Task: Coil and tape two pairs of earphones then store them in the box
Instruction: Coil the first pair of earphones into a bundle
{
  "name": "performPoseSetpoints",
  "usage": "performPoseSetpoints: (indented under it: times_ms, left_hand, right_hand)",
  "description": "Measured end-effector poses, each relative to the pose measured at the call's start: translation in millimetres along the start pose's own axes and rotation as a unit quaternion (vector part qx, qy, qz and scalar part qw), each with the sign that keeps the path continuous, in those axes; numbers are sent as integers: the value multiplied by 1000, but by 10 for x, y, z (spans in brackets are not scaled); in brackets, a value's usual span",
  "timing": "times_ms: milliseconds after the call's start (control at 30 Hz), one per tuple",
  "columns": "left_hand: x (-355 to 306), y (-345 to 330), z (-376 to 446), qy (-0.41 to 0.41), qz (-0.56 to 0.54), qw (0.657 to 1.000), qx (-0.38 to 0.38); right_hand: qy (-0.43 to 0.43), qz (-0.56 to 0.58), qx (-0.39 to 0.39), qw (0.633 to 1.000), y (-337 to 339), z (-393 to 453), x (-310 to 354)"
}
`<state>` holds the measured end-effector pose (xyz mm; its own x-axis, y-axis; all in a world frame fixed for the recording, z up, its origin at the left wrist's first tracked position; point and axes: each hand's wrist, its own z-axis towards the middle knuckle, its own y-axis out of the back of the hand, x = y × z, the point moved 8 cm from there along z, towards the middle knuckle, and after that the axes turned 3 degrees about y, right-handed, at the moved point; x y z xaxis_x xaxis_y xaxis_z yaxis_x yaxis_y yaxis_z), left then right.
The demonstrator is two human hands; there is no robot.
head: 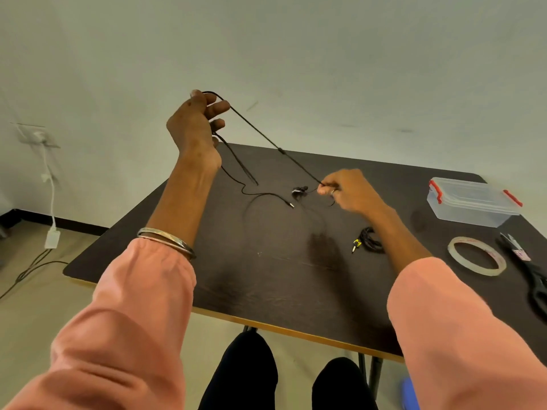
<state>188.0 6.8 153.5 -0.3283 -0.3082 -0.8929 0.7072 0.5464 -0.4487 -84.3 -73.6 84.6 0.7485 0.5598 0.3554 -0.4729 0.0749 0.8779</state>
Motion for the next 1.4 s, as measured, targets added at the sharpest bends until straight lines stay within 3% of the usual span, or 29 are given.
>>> performPoseSetpoints:
  times_ms: [133, 167, 267, 333, 400, 433, 533, 767, 833, 900, 1000, 1100, 1200, 1267, 1333, 1400]
  left_hand:
    - [37, 116, 63, 12, -42, 998, -33]
    - [35, 132, 84, 13, -49, 998, -37]
    - [32, 94, 96, 14, -69, 997, -36]
    - [24, 57, 93, 14, -88, 995, -34]
    - [8, 48, 113, 13, -103, 994, -36]
    - [8, 51, 130, 17, -108, 993, -38]
    - [43, 35, 150, 37, -118, 992, -38]
    - [125, -45, 141, 45, -127, 991, -22]
    - [152, -34, 157, 46, -124, 991, -23]
    - [176, -21, 166, 46, -122, 991, -21]
    - [237, -6, 153, 53, -109, 992, -23]
    - [305, -35, 118, 59, -97, 993, -17]
    - [347, -82, 85, 65, -96, 993, -10]
    - [363, -118, 70, 67, -92, 993, -3]
    - [371, -141, 60, 66, -82, 994, 4]
    - [372, -155, 43, 64, -63, 996, 10]
  right_hand:
    - [-3, 28, -205, 978, 687, 97, 16]
    - [0, 25, -196, 980, 732, 137, 4]
    - [-18, -30, -65, 997, 578, 246, -37]
    - [-9, 12, -129, 992, 679, 251, -27]
    - [-12, 149, -239, 959, 856, 169, -39]
    - [-12, 177, -237, 955, 852, 165, -49]
    - [-5, 67, -83, 994, 577, 227, -88]
    - [-43, -29, 24, 998, 373, 287, -307]
    - [-59, 28, -98, 993, 581, 298, -345]
    - [-67, 105, -243, 962, 797, 229, -399]
    - [-22, 75, -294, 953, 826, 156, -344]
    - [10, 45, -238, 970, 629, 120, -273]
    - [-7, -23, -32, 999, 175, 131, -269]
    - [-15, -45, 91, 995, -101, 39, -273]
    - [-26, -10, 141, 990, -234, -57, -282]
    - [-49, 47, 136, 988, -239, -106, -322]
